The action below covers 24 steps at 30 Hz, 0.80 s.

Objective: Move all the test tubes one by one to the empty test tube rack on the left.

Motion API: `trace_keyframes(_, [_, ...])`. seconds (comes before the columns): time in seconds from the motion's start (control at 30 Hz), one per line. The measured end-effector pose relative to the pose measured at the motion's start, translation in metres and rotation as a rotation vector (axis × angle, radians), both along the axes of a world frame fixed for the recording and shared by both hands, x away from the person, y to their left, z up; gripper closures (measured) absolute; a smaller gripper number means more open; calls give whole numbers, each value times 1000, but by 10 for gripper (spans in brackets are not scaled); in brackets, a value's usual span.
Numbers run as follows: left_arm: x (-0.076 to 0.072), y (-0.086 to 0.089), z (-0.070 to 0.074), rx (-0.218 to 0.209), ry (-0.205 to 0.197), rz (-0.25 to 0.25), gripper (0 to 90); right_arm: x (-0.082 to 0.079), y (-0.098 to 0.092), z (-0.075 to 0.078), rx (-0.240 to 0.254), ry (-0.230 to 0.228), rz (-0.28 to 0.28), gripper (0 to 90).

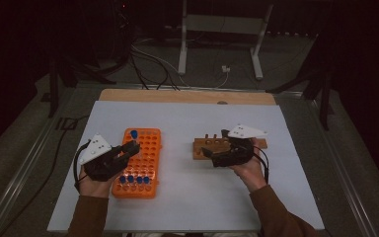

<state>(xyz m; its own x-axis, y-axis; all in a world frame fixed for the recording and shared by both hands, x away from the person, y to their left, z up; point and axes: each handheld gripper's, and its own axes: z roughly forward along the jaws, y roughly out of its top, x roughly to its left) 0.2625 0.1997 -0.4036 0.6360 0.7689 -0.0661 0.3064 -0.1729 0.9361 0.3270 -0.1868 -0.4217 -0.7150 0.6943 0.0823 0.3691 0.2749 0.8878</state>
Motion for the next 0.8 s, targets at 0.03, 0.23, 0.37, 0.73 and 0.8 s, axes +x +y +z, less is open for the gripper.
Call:
trace_keyframes(0.03, [-1,2,-1,1,1,4,780,-1,-2,-1,-3,-2,-8,13])
trace_keyframes(0.23, [-5,13,-7,-7,5,30,780,-4,-17,-4,-11,-12,-44,4])
trace_keyframes(0.37, [-7,19,-12,-6,14,38,780,-5,-27,-5,-10,-20,-63,4])
trace_keyframes(0.73, [-14,28,-25,-11,32,61,780,-11,-49,-10,-12,-32,-114,4])
trace_keyframes(0.8, [-15,29,-27,-11,34,65,780,-13,-55,-11,-7,-33,-123,4])
